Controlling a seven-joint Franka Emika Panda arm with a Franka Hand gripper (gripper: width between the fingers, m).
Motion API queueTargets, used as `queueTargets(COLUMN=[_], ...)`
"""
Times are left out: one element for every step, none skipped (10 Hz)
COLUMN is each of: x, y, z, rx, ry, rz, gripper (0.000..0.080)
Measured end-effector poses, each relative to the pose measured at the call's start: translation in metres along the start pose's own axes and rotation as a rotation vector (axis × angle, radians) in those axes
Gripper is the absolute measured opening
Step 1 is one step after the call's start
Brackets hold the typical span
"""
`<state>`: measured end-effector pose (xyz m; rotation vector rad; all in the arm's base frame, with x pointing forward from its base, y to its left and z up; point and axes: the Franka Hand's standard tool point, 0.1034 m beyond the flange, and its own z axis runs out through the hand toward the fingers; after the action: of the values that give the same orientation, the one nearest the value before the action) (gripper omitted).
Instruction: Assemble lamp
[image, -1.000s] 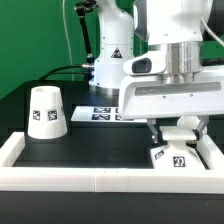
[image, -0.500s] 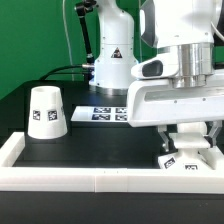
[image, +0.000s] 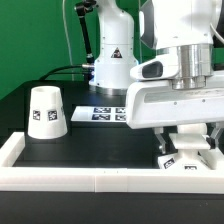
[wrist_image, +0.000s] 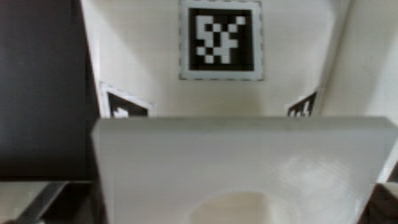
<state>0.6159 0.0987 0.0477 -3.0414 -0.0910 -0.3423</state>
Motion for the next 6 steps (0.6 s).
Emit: queueTargets(x=[-0.001,-0.005,-0.012,-0.023,-0.04,-0.054], y=[-0.001,-0.004,-0.005,-0.004,-0.003,-0.007], z=[-0.002,-0.007,-0.013,-0.021,-0.033,-0.043], rx=[0.0,0.0,0.0,-0.002,-0.004,-0.006], ry=[-0.001,-0.002,-0.007,-0.011,-0.023,-0.033], rz=[0.002,0.0,-0.001,0.006,0.025,0.075], gripper=[0.0674,0.0694,0.0694,0.0698,0.0698,0.0698])
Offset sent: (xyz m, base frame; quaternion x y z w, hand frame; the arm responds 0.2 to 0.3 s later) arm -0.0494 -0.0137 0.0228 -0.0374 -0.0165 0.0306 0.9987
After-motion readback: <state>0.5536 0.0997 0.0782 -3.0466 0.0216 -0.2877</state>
